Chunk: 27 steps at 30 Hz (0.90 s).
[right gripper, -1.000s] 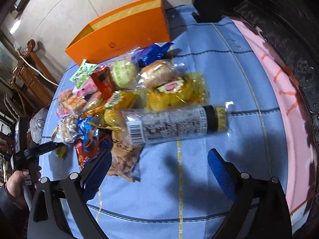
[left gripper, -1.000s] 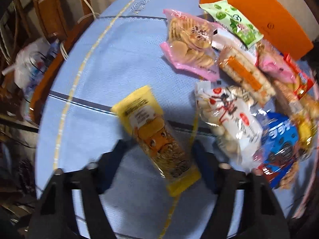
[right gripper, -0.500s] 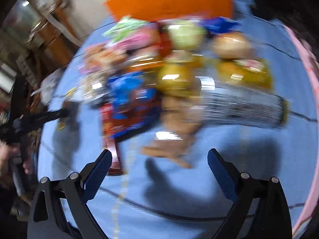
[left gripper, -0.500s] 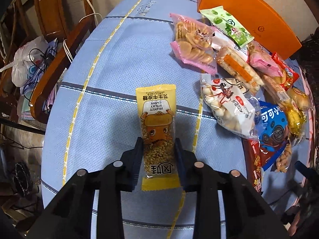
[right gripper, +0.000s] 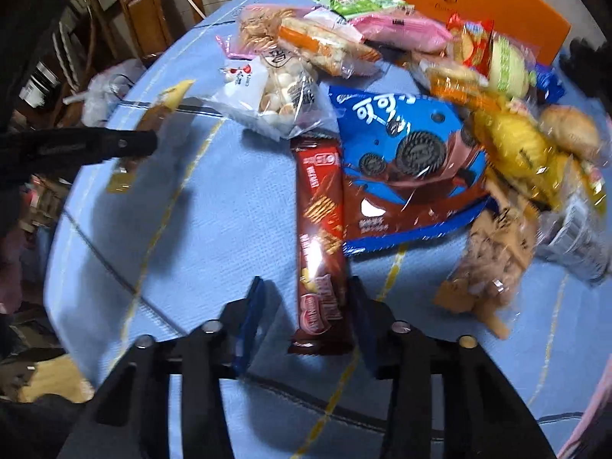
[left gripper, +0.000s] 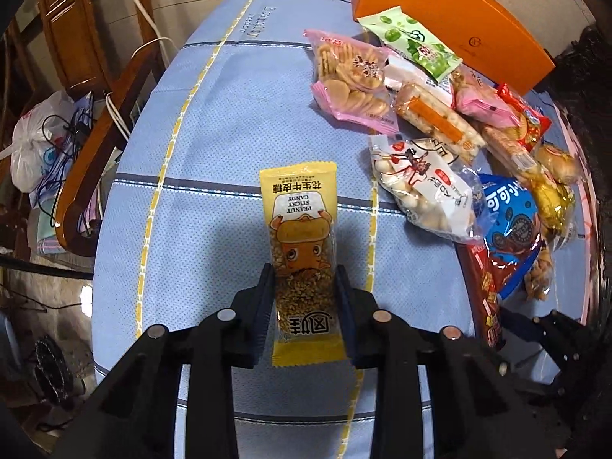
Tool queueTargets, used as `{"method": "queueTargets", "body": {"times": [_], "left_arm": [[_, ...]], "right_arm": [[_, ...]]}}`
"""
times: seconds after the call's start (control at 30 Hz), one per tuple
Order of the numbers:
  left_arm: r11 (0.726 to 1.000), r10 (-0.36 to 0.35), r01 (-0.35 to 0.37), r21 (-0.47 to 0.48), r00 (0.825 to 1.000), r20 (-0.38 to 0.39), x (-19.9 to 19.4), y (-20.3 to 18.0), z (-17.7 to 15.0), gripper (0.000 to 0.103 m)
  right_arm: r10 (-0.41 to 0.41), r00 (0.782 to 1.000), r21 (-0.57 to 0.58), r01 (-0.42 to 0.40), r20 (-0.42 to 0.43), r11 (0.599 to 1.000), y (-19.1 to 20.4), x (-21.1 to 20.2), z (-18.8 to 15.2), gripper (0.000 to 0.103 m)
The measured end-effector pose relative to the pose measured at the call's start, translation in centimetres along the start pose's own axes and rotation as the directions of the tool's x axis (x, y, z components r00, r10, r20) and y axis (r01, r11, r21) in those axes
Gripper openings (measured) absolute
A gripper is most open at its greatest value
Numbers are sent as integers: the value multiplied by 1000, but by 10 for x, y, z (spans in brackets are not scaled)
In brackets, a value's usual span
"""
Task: Organize snacks
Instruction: 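Lower both bars into the orange box and open both tools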
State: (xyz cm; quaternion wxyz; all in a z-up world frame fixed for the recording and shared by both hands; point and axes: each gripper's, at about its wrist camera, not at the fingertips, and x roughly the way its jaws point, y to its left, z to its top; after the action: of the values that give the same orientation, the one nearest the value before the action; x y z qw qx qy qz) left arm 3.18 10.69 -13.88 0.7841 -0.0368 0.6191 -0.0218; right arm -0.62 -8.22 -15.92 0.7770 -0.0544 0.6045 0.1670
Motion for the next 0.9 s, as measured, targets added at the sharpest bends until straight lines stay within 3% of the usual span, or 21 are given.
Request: {"method": "queueTargets", "body": {"times": [0.03, 0.1, 0.2, 0.4, 0.57, 0.77, 0.9], "left_arm": [[1000, -2, 2, 10, 1000, -1, 0, 1, 0, 30], [1000, -12, 12, 21, 1000, -9, 1, 2, 2, 30], [999, -26, 27, 48, 1000, -12, 3, 3, 6, 30], [992, -52, 48, 120, 998, 24, -10, -11, 11, 30], [986, -86, 77, 145, 995, 54, -28, -22, 19, 30], [978, -133, 106, 180, 980, 146, -69, -48, 53, 30], [971, -165, 120, 209, 963, 214, -95, -79, 101, 30]], "right_arm": [[-35, 999, 9, 35, 4, 999, -1, 0, 0, 24], [-9, 1000, 42, 9, -1, 999, -3, 0, 0, 24], [-34, 999, 39, 34, -4, 999, -2, -2, -8, 23], [124, 992, 146, -126, 25, 981, -15, -31, -17, 23], [118, 989, 138, -129, 84, 982, -23, -60, -9, 23], [65, 977, 146, -96, 205, 985, -54, -102, 33, 23], [37, 956, 157, -86, 290, 984, -92, -134, 75, 23]]}}
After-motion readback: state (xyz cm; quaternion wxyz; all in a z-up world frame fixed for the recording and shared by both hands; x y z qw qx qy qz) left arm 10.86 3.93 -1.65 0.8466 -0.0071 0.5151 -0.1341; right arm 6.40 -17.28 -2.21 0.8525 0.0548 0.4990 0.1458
